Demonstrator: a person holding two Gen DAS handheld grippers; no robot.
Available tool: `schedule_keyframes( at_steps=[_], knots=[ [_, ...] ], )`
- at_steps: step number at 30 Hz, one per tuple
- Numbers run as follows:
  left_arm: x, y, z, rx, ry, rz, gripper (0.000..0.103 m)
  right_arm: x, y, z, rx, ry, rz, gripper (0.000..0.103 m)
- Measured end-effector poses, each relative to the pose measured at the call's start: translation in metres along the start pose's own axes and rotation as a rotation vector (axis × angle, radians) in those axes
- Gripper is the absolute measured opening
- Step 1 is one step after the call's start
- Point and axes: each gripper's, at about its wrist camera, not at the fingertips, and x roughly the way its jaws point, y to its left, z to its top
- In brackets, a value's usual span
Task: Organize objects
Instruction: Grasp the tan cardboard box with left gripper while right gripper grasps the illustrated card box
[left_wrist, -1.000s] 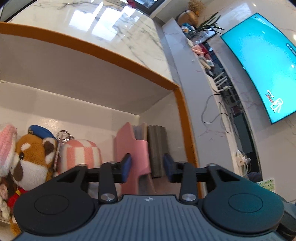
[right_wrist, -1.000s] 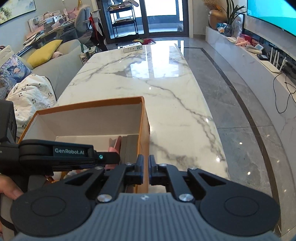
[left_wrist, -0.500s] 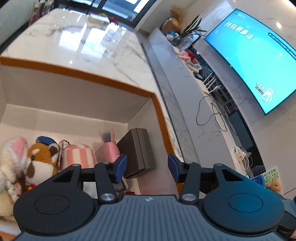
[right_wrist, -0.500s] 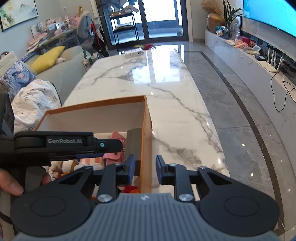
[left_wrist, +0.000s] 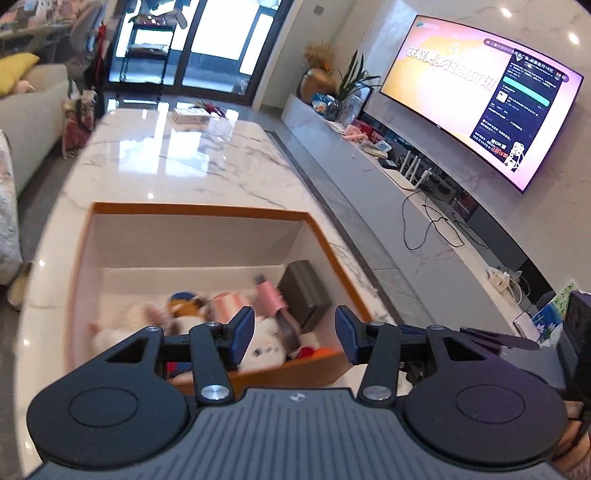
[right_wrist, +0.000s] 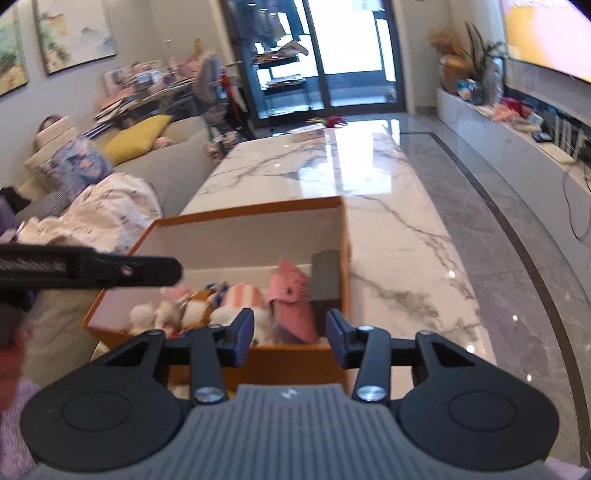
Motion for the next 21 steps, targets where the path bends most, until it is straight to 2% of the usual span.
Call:
schedule_keyframes(
  at_steps=[2, 6, 10, 15, 19, 21],
  knots=[
    [-0.014, 0.008, -0.01, 0.009, -0.01, 0.041, 0.056, 0.002, 0.01, -0.01, -0.038, 0.016, 0.004, 0.059],
    [-0.03, 0.023, -0.036, 0.05, -0.008, 0.146, 0.057, 0.012, 0.03, -0.039, -0.101, 0.087, 0.01, 0.06],
    [-0.04, 0.049, -0.064, 0.022, 0.03, 0.237, 0.059, 0.029, 0.048, -0.069, -0.14, 0.174, 0.008, 0.061],
    [-0.032, 0.067, -0.091, 0.058, 0.052, 0.421, 0.06, 0.04, 0.064, -0.1, -0.201, 0.218, -0.019, 0.061],
    [-0.024, 0.078, -0.103, 0.043, 0.033, 0.447, 0.068, 0.043, 0.068, -0.106, -0.204, 0.23, -0.039, 0.062],
    [-0.019, 0.081, -0.107, 0.056, 0.04, 0.451, 0.068, 0.045, 0.069, -0.106, -0.224, 0.234, -0.063, 0.069]
  ],
)
